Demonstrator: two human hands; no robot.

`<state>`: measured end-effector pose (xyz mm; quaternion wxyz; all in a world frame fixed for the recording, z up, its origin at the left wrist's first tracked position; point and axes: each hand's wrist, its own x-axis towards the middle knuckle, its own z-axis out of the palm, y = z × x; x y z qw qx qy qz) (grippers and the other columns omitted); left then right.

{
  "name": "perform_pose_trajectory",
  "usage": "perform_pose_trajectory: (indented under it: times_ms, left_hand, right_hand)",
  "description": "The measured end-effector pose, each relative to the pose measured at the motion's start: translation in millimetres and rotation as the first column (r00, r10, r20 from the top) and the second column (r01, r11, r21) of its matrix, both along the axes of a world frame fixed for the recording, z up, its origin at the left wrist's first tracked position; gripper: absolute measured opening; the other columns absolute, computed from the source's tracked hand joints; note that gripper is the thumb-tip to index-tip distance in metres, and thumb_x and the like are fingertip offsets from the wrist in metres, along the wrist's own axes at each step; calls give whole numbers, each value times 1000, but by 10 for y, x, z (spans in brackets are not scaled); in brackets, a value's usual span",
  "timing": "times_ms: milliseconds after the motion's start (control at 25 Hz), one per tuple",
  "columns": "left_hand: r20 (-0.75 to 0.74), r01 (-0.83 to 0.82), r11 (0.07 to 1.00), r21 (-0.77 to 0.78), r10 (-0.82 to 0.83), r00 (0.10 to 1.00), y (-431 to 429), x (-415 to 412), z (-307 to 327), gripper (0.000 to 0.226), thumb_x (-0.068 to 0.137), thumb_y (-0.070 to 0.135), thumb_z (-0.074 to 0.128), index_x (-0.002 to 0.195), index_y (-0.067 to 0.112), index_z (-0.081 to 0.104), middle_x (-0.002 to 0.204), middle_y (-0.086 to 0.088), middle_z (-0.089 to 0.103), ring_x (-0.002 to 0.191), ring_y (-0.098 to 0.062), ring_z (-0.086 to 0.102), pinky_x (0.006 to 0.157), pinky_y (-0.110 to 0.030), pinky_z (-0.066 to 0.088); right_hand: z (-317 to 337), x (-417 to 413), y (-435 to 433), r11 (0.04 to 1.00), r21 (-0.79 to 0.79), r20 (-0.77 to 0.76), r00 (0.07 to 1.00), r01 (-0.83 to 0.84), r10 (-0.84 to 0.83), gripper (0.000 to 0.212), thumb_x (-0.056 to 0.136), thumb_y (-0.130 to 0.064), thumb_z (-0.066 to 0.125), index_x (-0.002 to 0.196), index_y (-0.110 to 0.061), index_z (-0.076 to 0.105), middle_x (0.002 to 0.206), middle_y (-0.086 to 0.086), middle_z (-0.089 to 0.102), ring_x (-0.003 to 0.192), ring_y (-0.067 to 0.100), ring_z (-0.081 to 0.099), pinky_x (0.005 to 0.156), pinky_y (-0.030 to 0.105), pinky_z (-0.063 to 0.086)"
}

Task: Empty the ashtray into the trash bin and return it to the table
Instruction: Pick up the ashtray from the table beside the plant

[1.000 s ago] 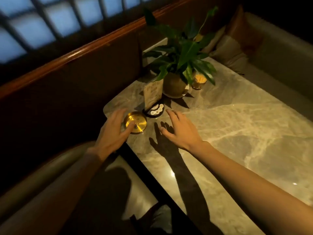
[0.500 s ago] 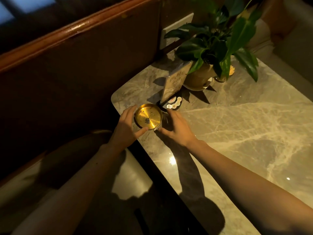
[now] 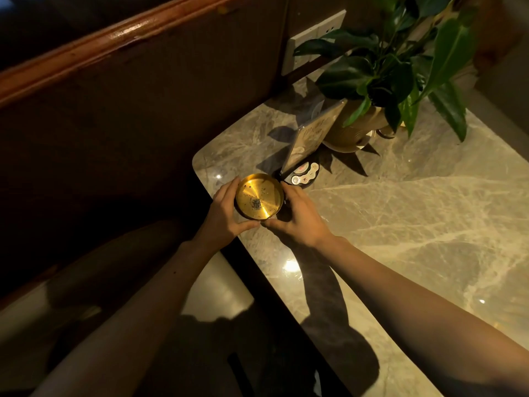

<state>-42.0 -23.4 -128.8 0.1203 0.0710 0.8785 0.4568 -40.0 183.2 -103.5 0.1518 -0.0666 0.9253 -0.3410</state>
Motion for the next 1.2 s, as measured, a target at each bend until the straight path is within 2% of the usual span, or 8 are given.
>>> perform_pose_trajectory:
  times_ms: [160, 400, 640, 800, 920, 1040, 1120, 1200]
  left_hand:
    - [-17, -14, 1000, 6, 14, 1000, 30, -8, 24, 101, 57, 38, 85, 143, 8, 39, 135, -12, 48, 123, -22, 50, 101, -41, 48]
    - [-26, -39, 999, 13, 39, 999, 57, -6, 76, 99, 53, 27, 93, 138, 9, 45, 132, -10, 50, 119, -21, 53, 100, -37, 49]
    - [-52, -20, 999, 44, 22, 998, 203, 85, 266, 100, 50, 23, 94, 137, 11, 46, 134, -7, 51, 122, -18, 52, 102, -29, 46]
    - [-102, 42, 997, 66, -35, 994, 385, 193, 495, 97, 52, 22, 93, 136, 11, 47, 131, -4, 52, 120, -15, 53, 100, -25, 48]
    - [-60, 101, 990, 98, -95, 994, 576, 297, 687, 96, 55, 22, 92, 139, 12, 45, 134, -2, 50, 124, -15, 52, 104, -28, 46]
    - [31, 143, 976, 163, -150, 988, 849, 426, 960, 94, 58, 19, 91, 140, 17, 44, 134, 8, 47, 126, 2, 47, 107, -17, 39]
    - [46, 185, 964, 189, -197, 979, 1074, 554, 1131, 92, 60, 17, 90, 139, 23, 44, 130, 22, 44, 119, 21, 41, 101, -4, 35]
    - [39, 228, 954, 195, -240, 970, 1305, 689, 1261, 91, 60, 16, 90, 137, 30, 43, 128, 30, 40, 117, 27, 38, 97, 1, 34]
  right_hand:
    - [-28, -15, 6, 1000, -23, 6, 1000, 16, -16, 95, 69, -43, 83, 144, -8, 38, 137, 10, 48, 127, 22, 46, 105, 26, 33]
    - [7, 15, 46, 996, -81, -8, 999, 34, -35, 91, 68, -40, 84, 142, -9, 41, 133, 8, 51, 123, 21, 48, 105, 32, 40]
    - [212, 172, 277, 984, -170, -47, 997, 53, -62, 88, 68, -35, 85, 141, -9, 44, 133, 8, 52, 121, 16, 49, 101, 23, 38]
    - [398, 358, 553, 975, -211, -84, 993, 68, -88, 83, 68, -34, 85, 139, -10, 47, 130, 7, 54, 116, 15, 53, 100, 29, 45]
    - [580, 571, 777, 965, -243, -116, 985, 97, -128, 80, 69, -36, 83, 137, -11, 50, 129, 3, 56, 113, 8, 53, 98, 16, 43]
    - [782, 859, 1032, 946, -284, -132, 971, 157, -201, 80, 68, -39, 82, 136, -13, 51, 126, -5, 54, 112, 7, 54, 94, 8, 41]
    - [908, 1077, 1241, 929, -310, -145, 956, 201, -256, 78, 67, -38, 83, 135, -14, 52, 125, -6, 54, 112, 6, 53, 94, 9, 42]
    - [1018, 1296, 1455, 909, -332, -152, 937, 251, -315, 78, 67, -36, 84, 135, -15, 52, 128, -5, 54, 114, 5, 53, 96, 14, 44]
